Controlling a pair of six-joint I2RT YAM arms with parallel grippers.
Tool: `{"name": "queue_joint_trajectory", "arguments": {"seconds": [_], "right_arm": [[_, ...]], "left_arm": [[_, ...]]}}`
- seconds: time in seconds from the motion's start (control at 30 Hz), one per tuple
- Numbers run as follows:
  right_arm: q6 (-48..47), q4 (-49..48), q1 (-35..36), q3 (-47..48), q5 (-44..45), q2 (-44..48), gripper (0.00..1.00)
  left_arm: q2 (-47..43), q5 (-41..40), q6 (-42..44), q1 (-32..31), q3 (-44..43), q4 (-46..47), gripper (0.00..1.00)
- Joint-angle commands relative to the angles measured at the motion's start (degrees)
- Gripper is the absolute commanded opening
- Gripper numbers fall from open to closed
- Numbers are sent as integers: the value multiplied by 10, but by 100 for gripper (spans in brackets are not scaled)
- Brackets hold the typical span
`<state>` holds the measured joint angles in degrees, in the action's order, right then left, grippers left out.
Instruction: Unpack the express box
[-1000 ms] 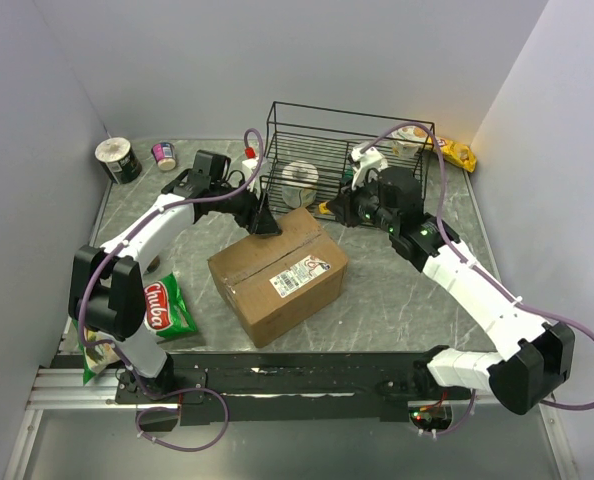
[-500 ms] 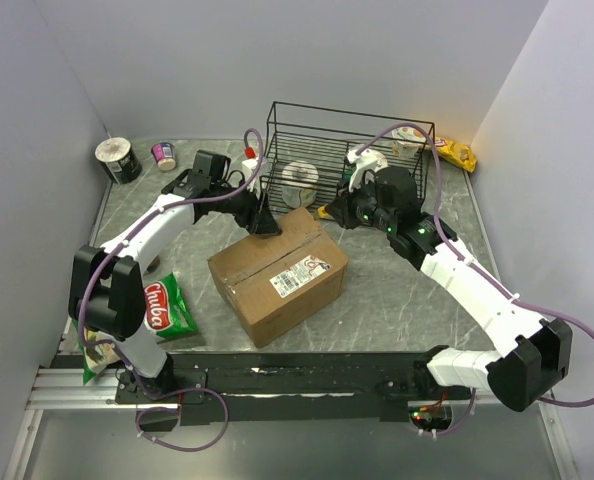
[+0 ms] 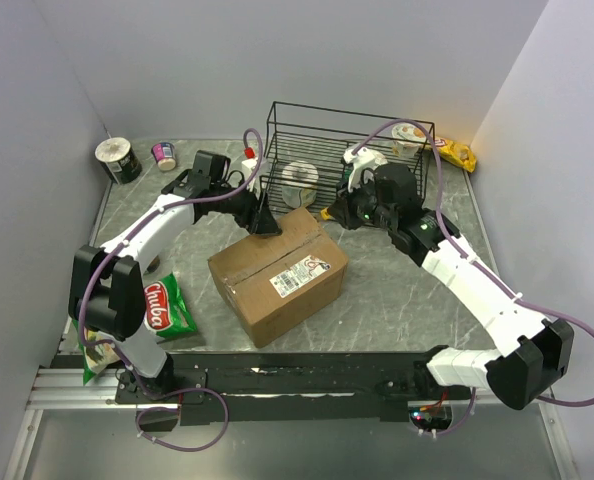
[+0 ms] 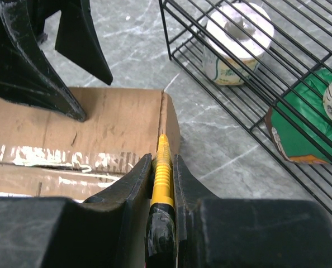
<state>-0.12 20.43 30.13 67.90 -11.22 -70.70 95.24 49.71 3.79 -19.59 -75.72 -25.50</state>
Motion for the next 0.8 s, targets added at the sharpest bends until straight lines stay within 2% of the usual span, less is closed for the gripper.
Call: {"name": "queue_joint_trajectory", "arguments": {"seconds": [0.0,0.6,0.77], "right_arm": [[-18,47,3,38,1,2,0],[-13,108,4,44,-9,20,0],[-8,128,5,54,-12,17,0]], "left_arm": [[28,-47,17,-8,17,-11,74],[35,-83,-12,-8,21,8,74],[37,-101,-26,-8,27,14,70]]}}
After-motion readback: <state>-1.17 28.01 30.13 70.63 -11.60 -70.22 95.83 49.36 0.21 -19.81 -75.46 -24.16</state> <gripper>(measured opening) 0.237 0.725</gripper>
